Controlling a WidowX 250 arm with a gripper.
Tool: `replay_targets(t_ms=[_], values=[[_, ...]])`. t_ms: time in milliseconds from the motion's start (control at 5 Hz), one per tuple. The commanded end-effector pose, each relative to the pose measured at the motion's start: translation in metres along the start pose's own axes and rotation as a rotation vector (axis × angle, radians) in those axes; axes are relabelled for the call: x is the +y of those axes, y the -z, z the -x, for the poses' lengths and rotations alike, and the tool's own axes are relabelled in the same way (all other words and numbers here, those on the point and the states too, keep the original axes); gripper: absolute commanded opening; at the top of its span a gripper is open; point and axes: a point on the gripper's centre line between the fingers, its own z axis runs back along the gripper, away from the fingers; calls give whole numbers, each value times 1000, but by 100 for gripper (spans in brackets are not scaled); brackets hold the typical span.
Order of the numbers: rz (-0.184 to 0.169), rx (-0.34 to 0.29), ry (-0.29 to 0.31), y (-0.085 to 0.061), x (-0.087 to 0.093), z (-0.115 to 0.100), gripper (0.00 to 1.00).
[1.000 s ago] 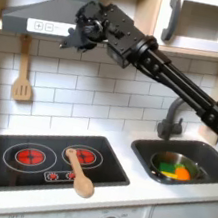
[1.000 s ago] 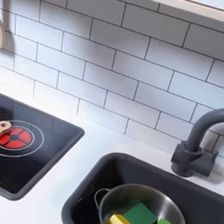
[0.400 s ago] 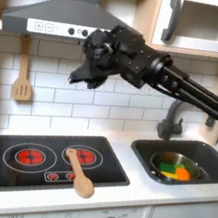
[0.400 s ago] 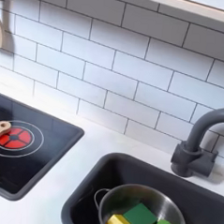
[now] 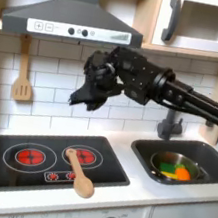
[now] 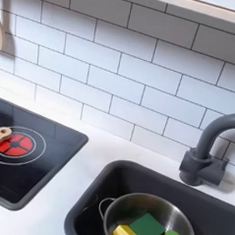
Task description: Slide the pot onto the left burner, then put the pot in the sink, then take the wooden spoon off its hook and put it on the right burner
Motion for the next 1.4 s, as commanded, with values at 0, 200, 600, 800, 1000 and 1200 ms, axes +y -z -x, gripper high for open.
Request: replay_targets(t_ms=[0, 200, 600, 800, 1000, 1200], values=[[-77, 128, 6, 24, 18, 34, 0], [-108, 163, -1, 25, 32, 43, 0], [-126, 246, -12, 25, 50, 62, 0], [-132, 300, -7, 28, 57, 78, 0], [-134, 325, 6, 32, 59, 87, 0], [-139, 359, 26, 35, 56, 98, 0]])
